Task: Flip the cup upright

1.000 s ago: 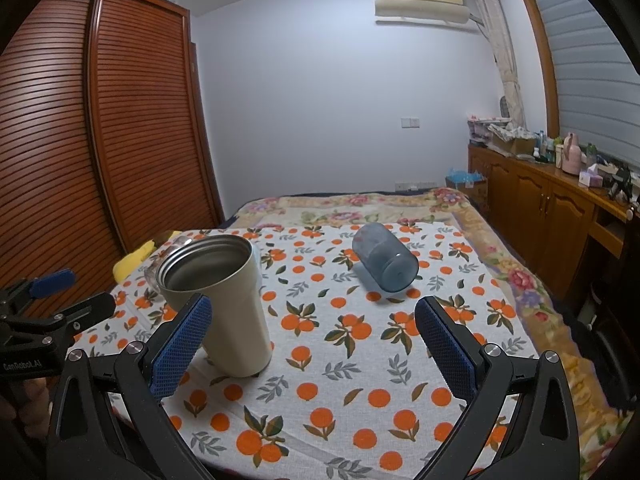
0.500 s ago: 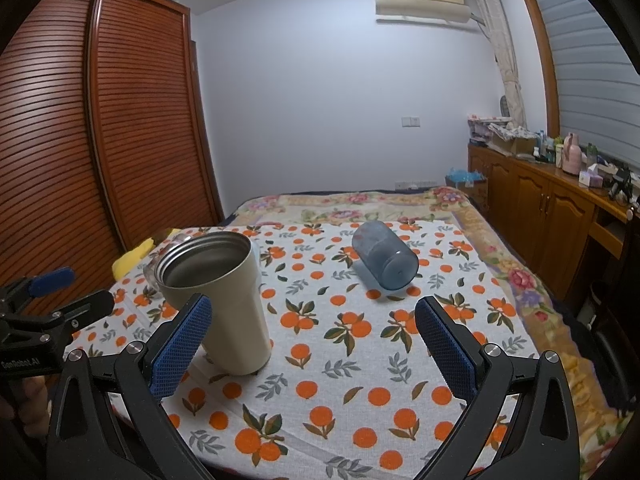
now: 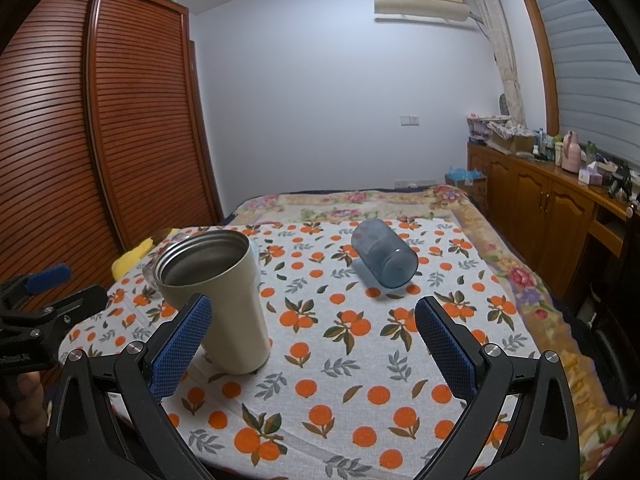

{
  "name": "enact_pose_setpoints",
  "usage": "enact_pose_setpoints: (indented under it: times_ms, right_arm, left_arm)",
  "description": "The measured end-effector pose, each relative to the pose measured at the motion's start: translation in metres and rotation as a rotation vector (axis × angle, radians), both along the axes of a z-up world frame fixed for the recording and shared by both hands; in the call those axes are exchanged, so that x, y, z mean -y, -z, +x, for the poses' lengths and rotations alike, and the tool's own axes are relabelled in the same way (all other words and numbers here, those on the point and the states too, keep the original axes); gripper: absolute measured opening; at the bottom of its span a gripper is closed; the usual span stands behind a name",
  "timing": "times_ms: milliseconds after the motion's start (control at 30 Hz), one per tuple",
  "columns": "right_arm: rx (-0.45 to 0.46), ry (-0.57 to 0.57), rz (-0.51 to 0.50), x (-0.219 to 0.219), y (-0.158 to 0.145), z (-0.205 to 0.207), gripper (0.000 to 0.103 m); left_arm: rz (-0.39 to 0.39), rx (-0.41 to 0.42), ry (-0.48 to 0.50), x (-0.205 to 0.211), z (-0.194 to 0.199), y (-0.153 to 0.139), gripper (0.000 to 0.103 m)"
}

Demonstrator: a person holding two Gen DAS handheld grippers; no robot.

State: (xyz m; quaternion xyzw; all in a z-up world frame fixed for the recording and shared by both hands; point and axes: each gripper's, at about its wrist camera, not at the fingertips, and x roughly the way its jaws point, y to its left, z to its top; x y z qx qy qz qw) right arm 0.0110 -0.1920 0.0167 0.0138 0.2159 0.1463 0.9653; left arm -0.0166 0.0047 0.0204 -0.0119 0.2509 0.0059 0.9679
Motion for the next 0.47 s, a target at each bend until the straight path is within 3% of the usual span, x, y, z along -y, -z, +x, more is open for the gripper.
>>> enact_pose_setpoints:
  times_ms: [467]
  right_arm:
    - [0.0, 0.0, 0.0, 0.0, 0.0005, 0.0005, 0.103]
  left_arm:
    - [-0.005, 0.003, 0.001, 0.0005, -0.0016, -0.0011, 0.101]
